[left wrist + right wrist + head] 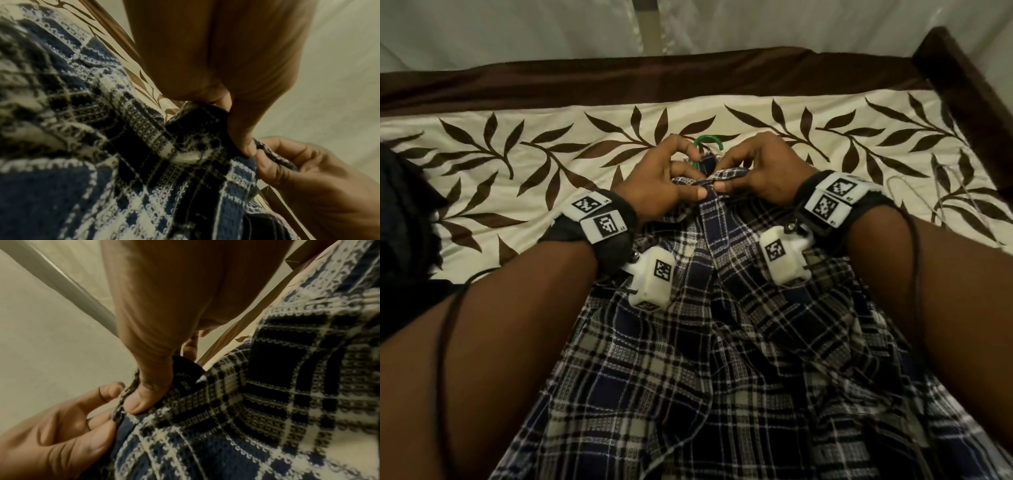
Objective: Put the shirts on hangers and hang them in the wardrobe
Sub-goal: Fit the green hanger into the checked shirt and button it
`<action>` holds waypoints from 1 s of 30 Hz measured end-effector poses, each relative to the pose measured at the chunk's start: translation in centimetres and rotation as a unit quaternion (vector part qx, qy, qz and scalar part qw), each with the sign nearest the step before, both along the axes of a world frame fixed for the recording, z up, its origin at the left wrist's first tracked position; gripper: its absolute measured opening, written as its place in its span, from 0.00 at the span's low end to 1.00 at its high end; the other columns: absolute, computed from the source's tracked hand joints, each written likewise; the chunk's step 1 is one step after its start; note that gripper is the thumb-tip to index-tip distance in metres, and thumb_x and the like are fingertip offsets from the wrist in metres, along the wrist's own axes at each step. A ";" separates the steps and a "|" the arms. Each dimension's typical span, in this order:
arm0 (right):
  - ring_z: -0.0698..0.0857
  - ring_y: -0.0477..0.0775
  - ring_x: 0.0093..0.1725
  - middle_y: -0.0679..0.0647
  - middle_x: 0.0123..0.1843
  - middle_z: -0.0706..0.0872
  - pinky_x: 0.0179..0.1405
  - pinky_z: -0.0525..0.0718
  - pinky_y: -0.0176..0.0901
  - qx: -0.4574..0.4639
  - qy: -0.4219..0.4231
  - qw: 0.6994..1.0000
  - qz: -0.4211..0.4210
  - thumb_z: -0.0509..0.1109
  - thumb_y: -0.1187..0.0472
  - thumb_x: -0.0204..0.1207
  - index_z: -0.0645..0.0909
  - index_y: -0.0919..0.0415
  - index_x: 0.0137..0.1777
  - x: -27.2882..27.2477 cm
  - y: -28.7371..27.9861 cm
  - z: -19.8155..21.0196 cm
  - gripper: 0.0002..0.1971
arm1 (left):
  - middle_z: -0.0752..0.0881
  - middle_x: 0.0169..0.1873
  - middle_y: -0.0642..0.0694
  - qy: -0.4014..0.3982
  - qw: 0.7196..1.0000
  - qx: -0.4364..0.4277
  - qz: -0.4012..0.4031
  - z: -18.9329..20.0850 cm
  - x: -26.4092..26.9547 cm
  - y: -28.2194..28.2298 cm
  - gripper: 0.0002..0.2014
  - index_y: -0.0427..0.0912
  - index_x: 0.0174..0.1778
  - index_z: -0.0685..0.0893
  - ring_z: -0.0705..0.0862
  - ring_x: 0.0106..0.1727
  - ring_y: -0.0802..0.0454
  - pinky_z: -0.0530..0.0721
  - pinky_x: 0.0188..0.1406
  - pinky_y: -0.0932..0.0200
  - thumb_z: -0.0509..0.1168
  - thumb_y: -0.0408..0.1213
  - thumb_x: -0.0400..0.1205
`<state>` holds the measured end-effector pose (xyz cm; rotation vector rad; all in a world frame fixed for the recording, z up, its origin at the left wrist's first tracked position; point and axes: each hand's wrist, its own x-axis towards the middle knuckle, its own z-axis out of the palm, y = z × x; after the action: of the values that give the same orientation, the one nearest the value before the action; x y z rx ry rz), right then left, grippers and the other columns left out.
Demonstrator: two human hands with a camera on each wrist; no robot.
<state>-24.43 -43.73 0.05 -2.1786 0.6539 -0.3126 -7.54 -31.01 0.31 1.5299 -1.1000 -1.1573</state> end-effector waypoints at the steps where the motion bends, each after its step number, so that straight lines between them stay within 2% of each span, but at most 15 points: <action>1: 0.89 0.46 0.44 0.47 0.41 0.92 0.53 0.88 0.53 0.003 -0.006 1.000 -0.009 0.84 0.59 0.69 0.92 0.55 0.44 -0.2 -0.1 0.0 0.06 | 0.89 0.43 0.39 0.001 1.000 0.001 0.000 0.1 0.1 -0.1 0.22 0.42 0.57 0.74 0.91 0.44 0.46 0.89 0.41 0.53 0.71 0.16 0.76; 5: 0.90 0.45 0.46 0.45 0.43 0.93 0.56 0.88 0.55 -0.021 0.003 0.999 -0.024 0.84 0.55 0.68 0.93 0.54 0.46 -0.4 -0.3 0.3 0.08 | 0.89 0.43 0.38 -0.023 1.000 0.000 -0.001 0.4 0.1 -0.3 0.21 0.39 0.57 0.75 0.91 0.45 0.47 0.91 0.45 0.52 0.72 0.17 0.75; 9: 0.87 0.42 0.49 0.34 0.41 0.90 0.66 0.79 0.67 -0.122 0.035 0.992 -0.011 0.79 0.38 0.64 0.91 0.40 0.45 -0.2 -0.5 0.4 0.12 | 0.89 0.40 0.42 -0.041 0.999 0.002 0.009 0.4 0.0 -0.2 0.18 0.36 0.57 0.79 0.90 0.42 0.52 0.90 0.44 0.58 0.74 0.19 0.74; 10: 0.87 0.43 0.49 0.34 0.41 0.90 0.67 0.78 0.67 -0.126 0.036 0.991 -0.011 0.78 0.37 0.63 0.90 0.39 0.45 -0.1 -0.5 0.6 0.13 | 0.89 0.41 0.41 -0.041 0.999 0.005 0.011 0.5 0.1 -0.2 0.17 0.36 0.56 0.80 0.90 0.42 0.52 0.89 0.43 0.59 0.74 0.20 0.75; 14: 0.88 0.42 0.44 0.41 0.43 0.92 0.55 0.87 0.52 -0.118 0.026 0.992 -0.027 0.82 0.50 0.70 0.92 0.47 0.49 0.4 -0.3 1.1 0.09 | 0.88 0.38 0.40 -0.067 0.996 -0.012 0.059 0.7 -0.2 -0.7 0.12 0.38 0.51 0.84 0.89 0.37 0.53 0.88 0.37 0.61 0.70 0.18 0.77; 16: 0.88 0.46 0.44 0.44 0.44 0.92 0.51 0.88 0.53 -0.130 0.024 0.990 -0.048 0.81 0.51 0.71 0.92 0.48 0.51 0.7 -0.3 1.0 0.09 | 0.89 0.37 0.43 -0.065 0.993 -0.018 0.101 0.4 -0.4 -0.9 0.12 0.38 0.51 0.85 0.89 0.37 0.54 0.88 0.38 0.60 0.71 0.20 0.76; 18: 0.85 0.54 0.52 0.46 0.49 0.90 0.55 0.86 0.55 -0.158 0.022 0.984 -0.074 0.80 0.49 0.70 0.91 0.47 0.56 0.8 -0.3 0.6 0.14 | 0.89 0.45 0.47 -0.079 0.985 -0.011 0.152 -0.5 -0.5 -1.0 0.13 0.45 0.55 0.85 0.89 0.48 0.53 0.88 0.50 0.50 0.75 0.30 0.77; 20: 0.75 0.59 0.66 0.52 0.64 0.79 0.67 0.75 0.49 -0.165 0.044 0.981 -0.097 0.80 0.48 0.70 0.83 0.45 0.69 0.5 0.0 -0.2 0.25 | 0.84 0.55 0.55 -0.219 0.951 0.023 0.217 -1.2 -0.7 -0.8 0.16 0.59 0.57 0.84 0.79 0.66 0.50 0.78 0.65 0.40 0.77 0.44 0.75; 21: 0.70 0.59 0.70 0.55 0.68 0.73 0.68 0.71 0.46 -0.152 0.038 0.981 -0.112 0.80 0.48 0.70 0.79 0.46 0.72 0.2 0.6 -0.5 0.29 | 0.82 0.58 0.56 -0.285 0.927 0.038 0.242 -1.4 -0.9 -0.5 0.17 0.62 0.58 0.82 0.73 0.70 0.48 0.73 0.68 0.40 0.76 0.49 0.75; 22: 0.69 0.57 0.70 0.55 0.69 0.70 0.68 0.72 0.45 -0.138 0.020 0.981 -0.132 0.81 0.48 0.69 0.77 0.48 0.71 -0.1 1.4 -0.7 0.30 | 0.81 0.59 0.56 -0.320 0.910 0.040 0.260 -1.2 -1.3 0.0 0.18 0.61 0.59 0.81 0.71 0.70 0.49 0.70 0.68 0.41 0.76 0.51 0.75; 23: 0.72 0.54 0.68 0.54 0.67 0.71 0.66 0.76 0.44 -0.125 -0.003 0.981 -0.150 0.81 0.49 0.69 0.77 0.51 0.67 -0.4 2.4 -0.8 0.27 | 0.82 0.57 0.54 -0.323 0.906 0.023 0.272 -1.2 -1.6 0.5 0.17 0.58 0.59 0.80 0.74 0.66 0.50 0.72 0.65 0.44 0.75 0.51 0.76; 25: 0.81 0.49 0.53 0.51 0.56 0.80 0.51 0.84 0.42 -0.084 -0.018 0.984 -0.156 0.81 0.51 0.70 0.78 0.54 0.55 -1.3 4.2 -1.3 0.19 | 0.84 0.46 0.53 -0.270 0.922 -0.027 0.274 -1.3 -2.4 1.9 0.12 0.51 0.53 0.80 0.82 0.51 0.54 0.82 0.54 0.50 0.73 0.47 0.79; 27: 0.83 0.48 0.41 0.49 0.44 0.84 0.39 0.82 0.41 -0.025 0.025 0.992 -0.118 0.83 0.48 0.68 0.79 0.54 0.47 -2.1 6.2 -1.9 0.17 | 0.86 0.39 0.54 -0.247 0.940 -0.001 0.233 -1.7 -3.3 3.4 0.07 0.47 0.45 0.83 0.85 0.41 0.57 0.87 0.45 0.54 0.73 0.43 0.80; 28: 0.82 0.49 0.40 0.48 0.42 0.84 0.37 0.79 0.42 -0.024 0.068 0.993 -0.091 0.84 0.45 0.66 0.79 0.53 0.45 -2.5 7.1 -2.4 0.19 | 0.87 0.37 0.53 -0.245 0.949 0.028 0.196 -2.4 -3.8 4.2 0.05 0.46 0.43 0.85 0.86 0.40 0.57 0.88 0.45 0.53 0.74 0.42 0.79; 30: 0.79 0.50 0.43 0.46 0.45 0.79 0.39 0.74 0.43 -0.096 0.166 0.980 -0.045 0.83 0.39 0.63 0.79 0.52 0.51 -2.8 8.7 -3.2 0.25 | 0.88 0.38 0.51 -0.269 0.952 0.085 0.116 -3.7 -4.8 5.6 0.07 0.46 0.46 0.87 0.87 0.41 0.54 0.88 0.45 0.52 0.77 0.41 0.76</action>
<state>-27.23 -35.00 -3.16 -2.4151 0.9416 -0.0573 -12.30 -25.37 -3.35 2.1259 -1.1423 -0.6995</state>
